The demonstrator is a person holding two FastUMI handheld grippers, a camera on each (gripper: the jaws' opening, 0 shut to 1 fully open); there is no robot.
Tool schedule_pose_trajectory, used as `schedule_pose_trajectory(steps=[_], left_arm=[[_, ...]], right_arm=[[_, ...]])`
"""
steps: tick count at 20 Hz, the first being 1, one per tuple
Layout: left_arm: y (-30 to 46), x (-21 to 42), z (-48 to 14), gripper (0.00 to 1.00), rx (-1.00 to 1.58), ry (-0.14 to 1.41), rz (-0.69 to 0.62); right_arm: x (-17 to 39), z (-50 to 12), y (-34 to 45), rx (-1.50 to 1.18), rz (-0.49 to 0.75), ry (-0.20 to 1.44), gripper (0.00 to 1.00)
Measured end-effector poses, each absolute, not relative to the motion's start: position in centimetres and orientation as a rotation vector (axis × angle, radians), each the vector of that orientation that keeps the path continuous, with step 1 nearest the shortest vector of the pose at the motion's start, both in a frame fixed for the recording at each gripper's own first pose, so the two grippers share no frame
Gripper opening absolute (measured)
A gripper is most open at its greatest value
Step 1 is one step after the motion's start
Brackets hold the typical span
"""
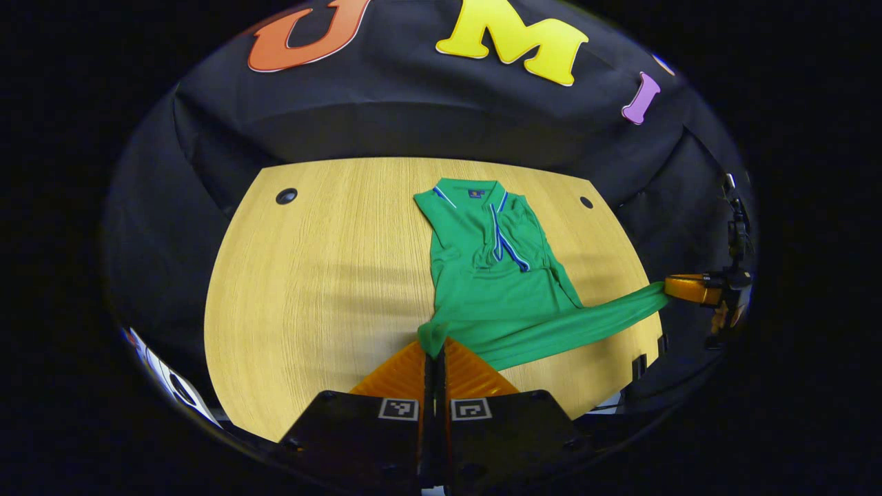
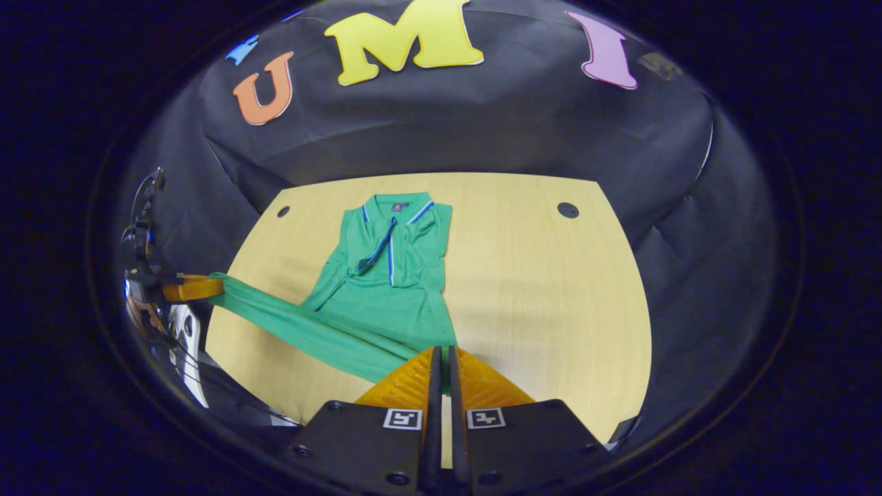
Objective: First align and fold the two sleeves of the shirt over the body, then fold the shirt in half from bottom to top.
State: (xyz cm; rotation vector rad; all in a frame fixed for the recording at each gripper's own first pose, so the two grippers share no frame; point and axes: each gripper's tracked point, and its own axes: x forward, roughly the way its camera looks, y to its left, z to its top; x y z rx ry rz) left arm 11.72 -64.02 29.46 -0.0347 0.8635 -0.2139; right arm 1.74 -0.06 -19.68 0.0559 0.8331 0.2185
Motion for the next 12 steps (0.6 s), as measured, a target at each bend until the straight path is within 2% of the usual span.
schedule_pose_trajectory(steps=[2,3,6,12], left_arm=[[-64.7,14.9,32.0,0.03,0.000,0.840,-0.209],[-64.4,15.5,32.1,0.03,0.011,0.833,-0.205],[-64.5,17.2,31.9,0.03,0.011,0.815,-0.197],[-64.4,24.7,32.2,0.03,0.014,0.774,-0.166]], right_arm=[[2.9,-19.8,0.1,0.055,0.218,0.836,0.09],[3.7,-19.4,0.2,0.057,0.214,0.824,0.12],[7.0,-18.2,0.2,0.032,0.199,0.767,0.09],[15.1,-17.4,0.8,0.043,0.178,0.697,0.09]])
